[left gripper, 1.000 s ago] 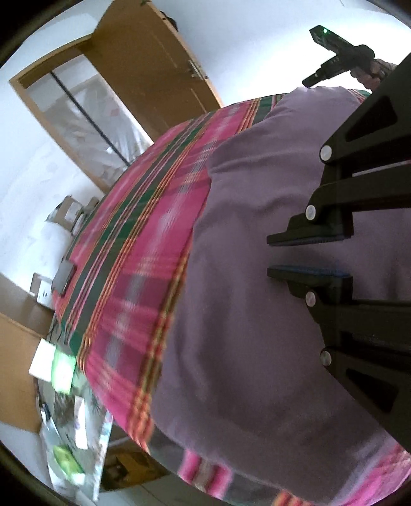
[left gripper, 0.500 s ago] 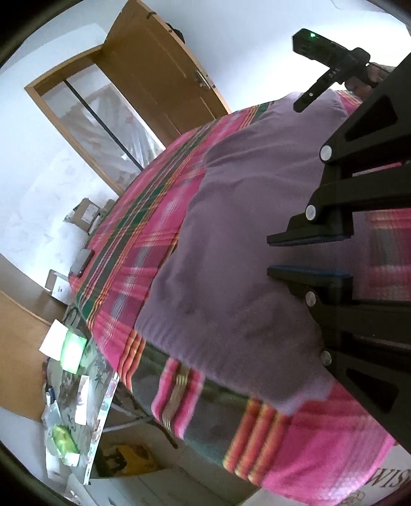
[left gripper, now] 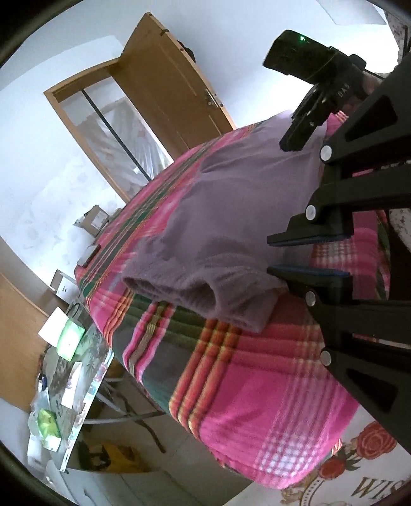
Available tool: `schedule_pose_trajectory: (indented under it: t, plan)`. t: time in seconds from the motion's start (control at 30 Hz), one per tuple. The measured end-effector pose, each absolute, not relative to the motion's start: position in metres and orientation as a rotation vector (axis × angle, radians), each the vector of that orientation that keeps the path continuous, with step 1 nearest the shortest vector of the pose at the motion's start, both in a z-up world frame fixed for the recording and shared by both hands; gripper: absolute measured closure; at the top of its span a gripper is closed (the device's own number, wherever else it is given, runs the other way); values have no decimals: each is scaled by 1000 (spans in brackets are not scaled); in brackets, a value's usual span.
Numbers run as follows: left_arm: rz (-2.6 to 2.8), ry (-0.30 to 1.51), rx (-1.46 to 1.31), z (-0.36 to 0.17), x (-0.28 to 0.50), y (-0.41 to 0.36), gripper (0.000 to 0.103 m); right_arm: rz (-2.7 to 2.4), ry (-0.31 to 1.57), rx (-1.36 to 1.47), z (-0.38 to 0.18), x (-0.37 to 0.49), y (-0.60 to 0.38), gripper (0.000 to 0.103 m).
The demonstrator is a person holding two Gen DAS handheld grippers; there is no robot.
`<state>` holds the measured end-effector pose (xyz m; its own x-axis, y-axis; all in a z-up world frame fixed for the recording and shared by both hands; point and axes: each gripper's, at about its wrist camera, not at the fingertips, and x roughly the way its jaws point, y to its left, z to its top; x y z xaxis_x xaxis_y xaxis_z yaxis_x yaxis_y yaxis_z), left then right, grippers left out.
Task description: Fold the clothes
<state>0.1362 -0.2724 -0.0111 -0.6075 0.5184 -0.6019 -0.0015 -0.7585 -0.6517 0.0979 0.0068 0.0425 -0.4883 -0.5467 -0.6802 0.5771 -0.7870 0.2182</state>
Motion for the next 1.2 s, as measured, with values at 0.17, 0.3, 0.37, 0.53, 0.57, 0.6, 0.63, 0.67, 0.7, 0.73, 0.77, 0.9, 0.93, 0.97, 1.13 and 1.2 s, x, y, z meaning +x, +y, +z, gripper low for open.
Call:
schedule_pose_trajectory:
  t: [0.17, 0.3, 0.37, 0.53, 0.57, 0.6, 0.63, 0.67, 0.7, 0.73, 0.77, 0.9, 0.93, 0.97, 1.13, 1.2]
  plan:
    - [2408, -909, -1180, -12, 141, -279, 92, -2189, 168, 973, 42, 102, -35, 79]
    - [2448, -976, -1128, -11, 153, -296, 86, -2149, 213, 941, 44, 102, -62, 71]
    - [2461, -1047, -1104, -12, 156, -309, 85, -2129, 240, 933, 43, 101, -78, 71]
    - [2466, -1147, -1103, -16, 153, -322, 83, -2101, 321, 887, 38, 105, -110, 70]
    - [2450, -1160, -1109, -18, 151, -321, 82, -2092, 340, 874, 38, 106, -118, 70]
    - [2437, -1162, -1126, -20, 150, -320, 82, -2076, 355, 861, 38, 106, -126, 70]
    - [2426, -1161, -1147, -22, 148, -317, 82, -2058, 371, 848, 38, 107, -134, 70]
    - [2417, -1146, -1174, -24, 145, -314, 82, -2047, 389, 833, 38, 108, -140, 70]
    - [2420, -1141, -1175, -24, 144, -312, 82, -2040, 411, 818, 37, 110, -146, 70]
    - [2421, -1144, -1174, -23, 143, -312, 82, -2040, 445, 802, 36, 111, -152, 70]
    - [2419, -1149, -1177, -23, 142, -312, 82, -2048, 480, 783, 35, 112, -158, 70]
    - [2400, -1179, -1188, -24, 136, -313, 82, -2095, 501, 777, 33, 103, -164, 70]
    - [2396, -1181, -1192, -24, 135, -313, 82, -2094, 471, 792, 33, 99, -161, 70]
    - [2392, -1183, -1197, -23, 133, -312, 82, -2098, 447, 805, 33, 95, -159, 70]
    - [2358, -1246, -1213, -25, 127, -314, 81, -2129, 397, 851, 33, 82, -147, 91]
    - [2341, -1289, -1211, -27, 127, -315, 80, -2146, 371, 853, 35, 82, -143, 97]
